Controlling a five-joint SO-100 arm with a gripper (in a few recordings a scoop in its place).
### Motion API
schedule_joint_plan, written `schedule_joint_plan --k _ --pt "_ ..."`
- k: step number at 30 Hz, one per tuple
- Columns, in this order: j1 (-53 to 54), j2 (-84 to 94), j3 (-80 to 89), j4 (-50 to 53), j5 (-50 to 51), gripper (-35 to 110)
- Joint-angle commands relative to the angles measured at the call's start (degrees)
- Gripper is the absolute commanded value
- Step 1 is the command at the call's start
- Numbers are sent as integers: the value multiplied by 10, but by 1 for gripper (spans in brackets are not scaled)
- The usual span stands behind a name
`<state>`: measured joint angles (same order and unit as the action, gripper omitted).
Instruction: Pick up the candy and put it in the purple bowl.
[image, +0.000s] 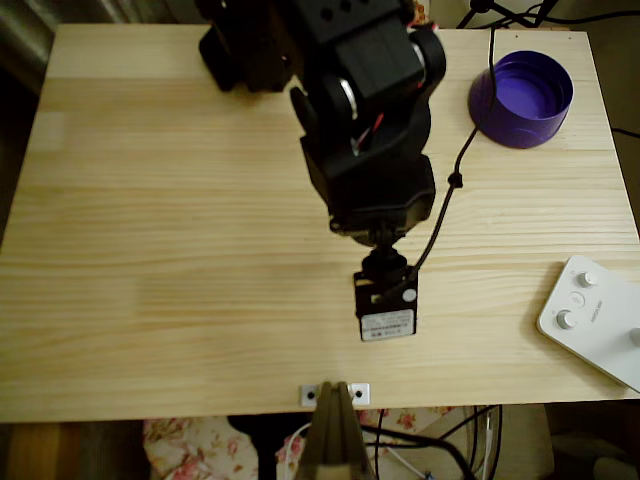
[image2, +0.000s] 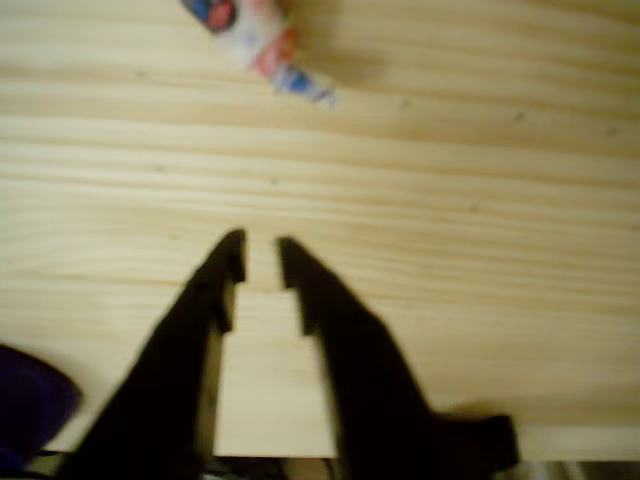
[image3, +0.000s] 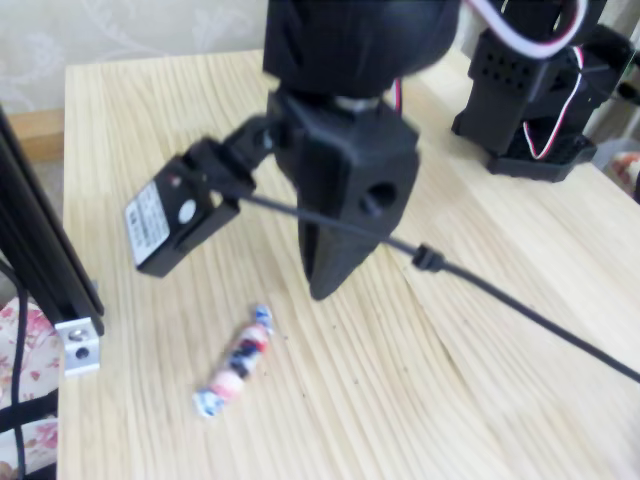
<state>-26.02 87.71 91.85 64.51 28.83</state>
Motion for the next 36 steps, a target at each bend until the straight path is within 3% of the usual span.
schedule_joint_plan --k 1,10,36 --pt "-4 54 -39 -13 -64 12" --pt "-7 -139 -252 43 -147 29" --pt "-36 -339 -471 120 -188 32"
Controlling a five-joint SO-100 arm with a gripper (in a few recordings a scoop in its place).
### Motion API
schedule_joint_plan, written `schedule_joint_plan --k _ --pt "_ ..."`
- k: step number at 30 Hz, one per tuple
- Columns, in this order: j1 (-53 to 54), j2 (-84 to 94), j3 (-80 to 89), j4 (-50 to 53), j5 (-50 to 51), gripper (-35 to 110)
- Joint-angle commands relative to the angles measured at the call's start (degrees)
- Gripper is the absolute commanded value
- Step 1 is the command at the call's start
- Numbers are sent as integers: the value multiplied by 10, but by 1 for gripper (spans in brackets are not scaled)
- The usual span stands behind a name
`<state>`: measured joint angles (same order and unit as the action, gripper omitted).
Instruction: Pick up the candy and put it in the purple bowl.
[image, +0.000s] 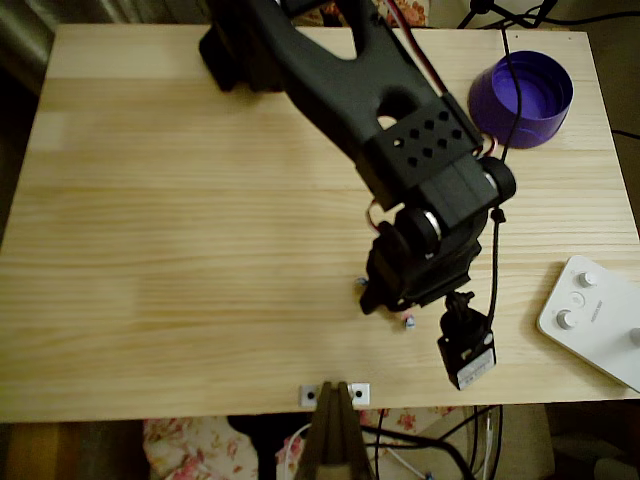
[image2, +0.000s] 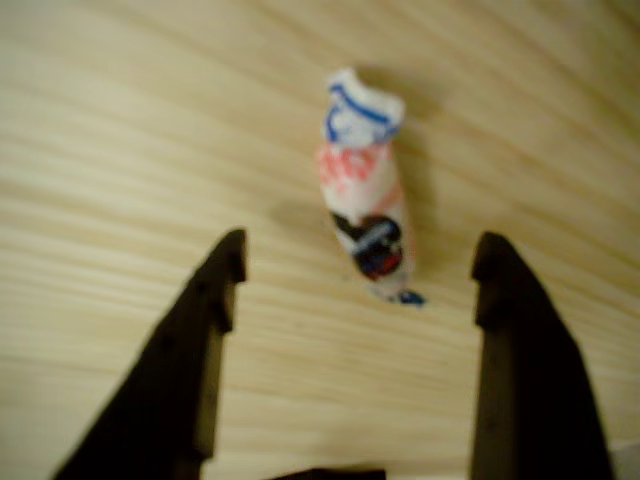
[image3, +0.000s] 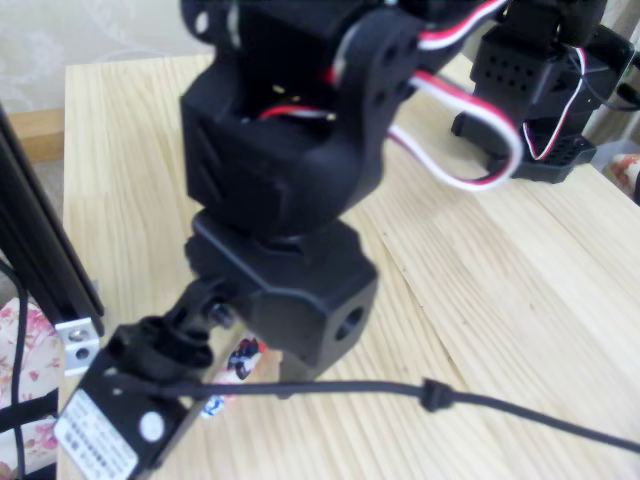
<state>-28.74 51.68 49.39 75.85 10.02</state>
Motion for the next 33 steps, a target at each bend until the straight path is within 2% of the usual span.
schedule_joint_plan --k 1,10,19,24,33 --pt "-8 16 -47 5 0 32" --pt "-2 -3 -47 1 14 26" --pt "4 -1 -58 17 22 6" --pt "-4 -3 -62 37 13 0" --pt "8 38 -53 98 74 0"
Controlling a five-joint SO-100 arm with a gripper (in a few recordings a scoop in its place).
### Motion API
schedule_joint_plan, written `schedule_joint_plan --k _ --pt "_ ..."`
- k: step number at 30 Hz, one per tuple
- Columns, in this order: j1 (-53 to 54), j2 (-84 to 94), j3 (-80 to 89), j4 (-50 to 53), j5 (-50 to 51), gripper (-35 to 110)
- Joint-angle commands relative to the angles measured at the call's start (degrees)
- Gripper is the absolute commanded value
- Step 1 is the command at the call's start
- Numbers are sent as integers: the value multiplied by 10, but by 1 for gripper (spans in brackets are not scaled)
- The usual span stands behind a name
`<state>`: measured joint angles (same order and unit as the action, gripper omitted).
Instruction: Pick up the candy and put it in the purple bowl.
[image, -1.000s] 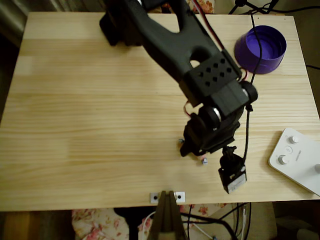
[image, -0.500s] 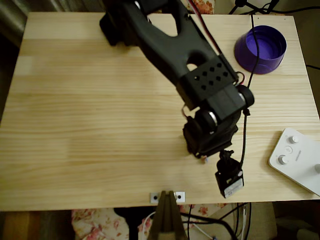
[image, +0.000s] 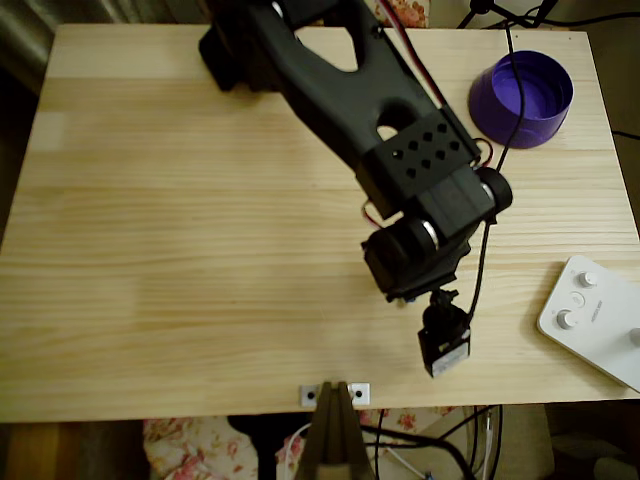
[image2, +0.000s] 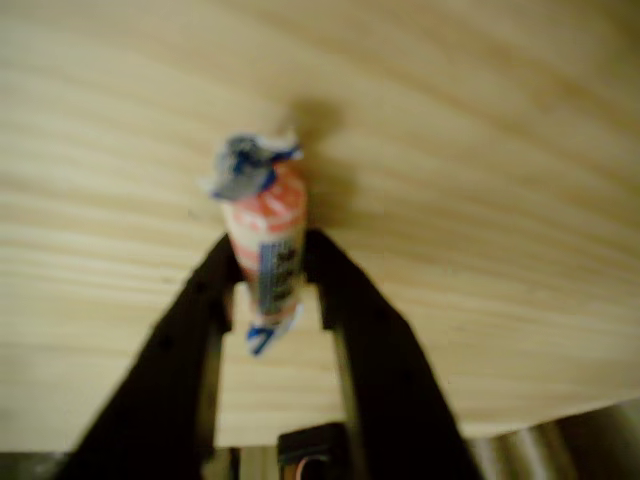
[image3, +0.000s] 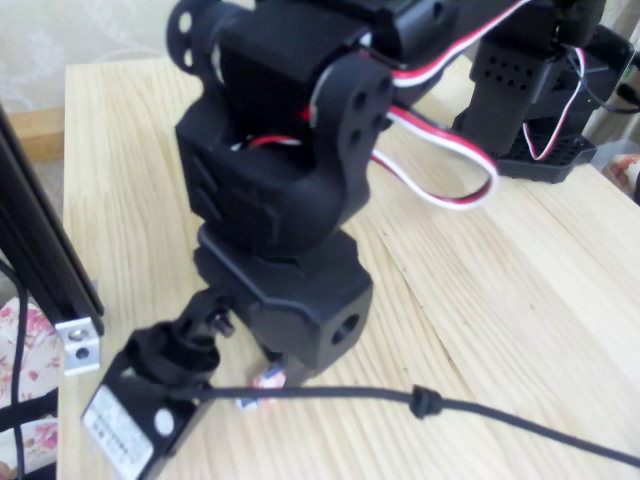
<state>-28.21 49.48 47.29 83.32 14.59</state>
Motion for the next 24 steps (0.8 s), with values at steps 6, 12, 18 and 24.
schedule_joint_plan --k 6,12,18,24 --pt "-11 143 -1 58 53 0" --pt "-31 270 120 50 82 0" --pt "-64 388 272 55 146 0" --pt "-116 548 424 40 202 0"
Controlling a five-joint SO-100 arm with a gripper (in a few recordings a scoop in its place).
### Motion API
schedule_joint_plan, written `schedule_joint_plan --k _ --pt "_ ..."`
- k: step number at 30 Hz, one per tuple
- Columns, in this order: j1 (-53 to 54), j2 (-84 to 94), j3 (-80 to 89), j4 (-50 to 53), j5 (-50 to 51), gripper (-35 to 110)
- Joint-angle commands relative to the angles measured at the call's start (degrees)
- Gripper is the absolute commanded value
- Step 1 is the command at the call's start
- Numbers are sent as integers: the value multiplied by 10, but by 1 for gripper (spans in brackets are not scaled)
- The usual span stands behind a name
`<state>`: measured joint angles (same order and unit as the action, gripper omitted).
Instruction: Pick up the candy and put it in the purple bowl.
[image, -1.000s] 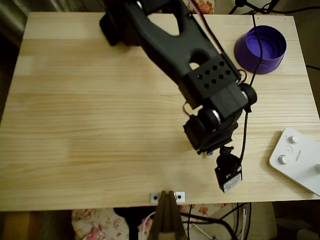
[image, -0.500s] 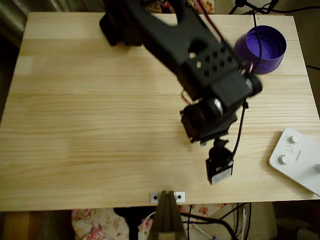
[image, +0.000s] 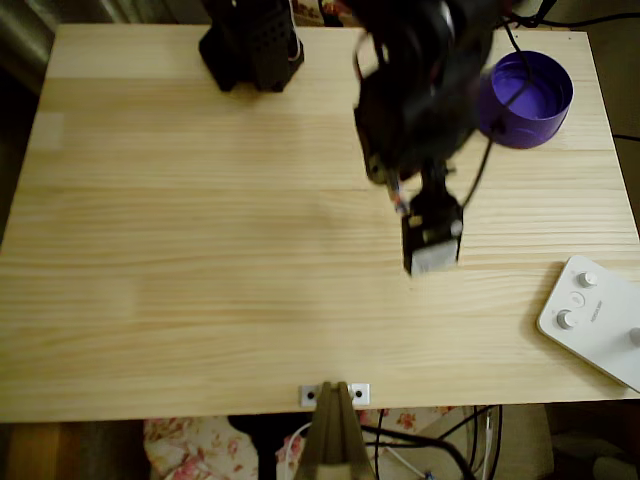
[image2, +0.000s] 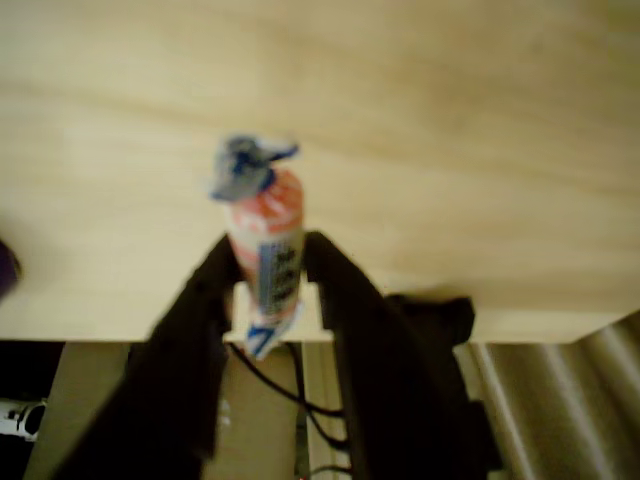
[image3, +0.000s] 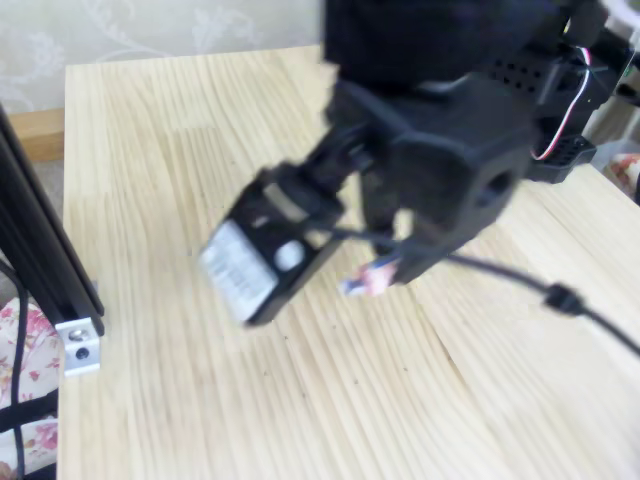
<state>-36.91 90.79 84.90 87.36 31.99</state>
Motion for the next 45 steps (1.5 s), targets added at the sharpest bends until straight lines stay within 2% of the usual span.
schedule_joint_plan --k 1,8,16,22,26,33,39,45 --pt "-38 156 60 3 33 0" --pt "-132 306 124 -18 5 -1" --pt "-250 359 90 -62 -112 -1" --pt "-294 274 1 -100 -168 -1" --pt "-304 195 -38 -154 -172 -1" --pt "-340 70 -156 -178 -155 -1" --pt "-403 15 -149 -230 -127 -1" --pt "-417 -29 -128 -279 -114 2"
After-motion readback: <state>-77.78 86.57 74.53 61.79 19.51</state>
